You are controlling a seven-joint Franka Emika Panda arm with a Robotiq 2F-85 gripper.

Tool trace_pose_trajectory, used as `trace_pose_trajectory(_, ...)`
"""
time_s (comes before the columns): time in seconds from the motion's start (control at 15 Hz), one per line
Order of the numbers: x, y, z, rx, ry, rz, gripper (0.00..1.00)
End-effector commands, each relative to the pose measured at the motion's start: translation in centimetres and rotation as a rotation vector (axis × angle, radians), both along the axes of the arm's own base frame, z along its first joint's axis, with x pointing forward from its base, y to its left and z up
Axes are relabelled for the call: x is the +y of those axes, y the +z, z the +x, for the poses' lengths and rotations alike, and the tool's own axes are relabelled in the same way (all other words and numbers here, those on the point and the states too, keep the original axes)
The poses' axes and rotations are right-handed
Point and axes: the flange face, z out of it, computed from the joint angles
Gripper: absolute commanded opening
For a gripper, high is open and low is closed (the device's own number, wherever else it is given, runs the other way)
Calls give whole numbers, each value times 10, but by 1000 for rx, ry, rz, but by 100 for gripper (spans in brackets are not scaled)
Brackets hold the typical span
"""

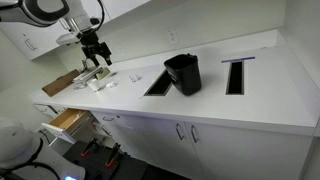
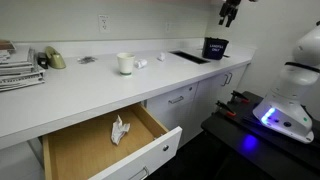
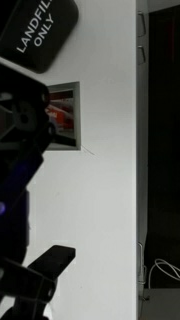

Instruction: Move the black bin from the right to the left side of the counter

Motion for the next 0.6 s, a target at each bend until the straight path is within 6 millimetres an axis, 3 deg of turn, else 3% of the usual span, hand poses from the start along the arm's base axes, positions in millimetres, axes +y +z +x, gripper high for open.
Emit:
trace_pose_trajectory(0.0, 0, 1, 0, 1, 0, 0, 100)
trace_pose_trajectory(0.27, -2, 1, 1, -5, 8, -2, 100)
trace_pose_trajectory(0.53, -18, 7, 15, -30, 84, -46, 100)
